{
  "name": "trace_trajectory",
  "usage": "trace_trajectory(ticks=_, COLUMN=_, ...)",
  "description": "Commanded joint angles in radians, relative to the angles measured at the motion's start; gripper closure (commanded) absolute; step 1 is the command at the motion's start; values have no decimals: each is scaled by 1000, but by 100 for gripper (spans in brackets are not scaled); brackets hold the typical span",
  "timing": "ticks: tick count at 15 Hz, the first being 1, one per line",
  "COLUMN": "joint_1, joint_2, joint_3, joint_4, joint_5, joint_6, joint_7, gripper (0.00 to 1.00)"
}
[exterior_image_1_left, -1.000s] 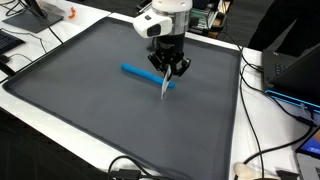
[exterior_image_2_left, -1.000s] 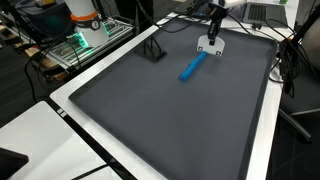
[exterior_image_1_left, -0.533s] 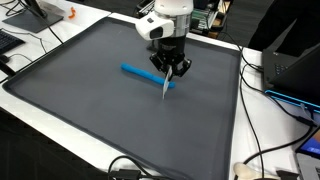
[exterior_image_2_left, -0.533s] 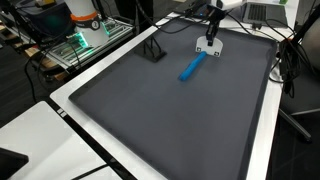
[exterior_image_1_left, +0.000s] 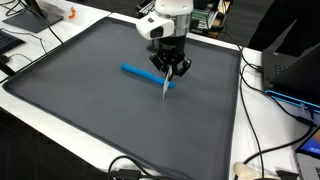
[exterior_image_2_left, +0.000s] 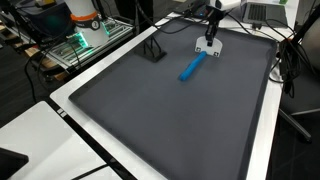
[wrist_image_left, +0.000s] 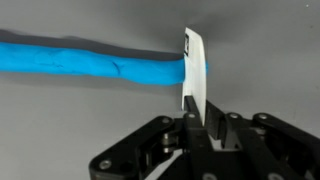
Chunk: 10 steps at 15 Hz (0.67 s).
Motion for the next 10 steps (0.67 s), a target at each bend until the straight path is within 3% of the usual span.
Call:
trace_trajectory(ticks=1, joint_1=0, joint_2=-10, joint_3=-3, joint_4=-69, joint_5=1, joint_6=-34, joint_7=-3, gripper=98)
trace_trajectory(ticks=10, joint_1=-12, joint_2=-41, joint_3=15, joint_4=-105, joint_5=12, joint_6=-104, joint_7=-39, gripper=98)
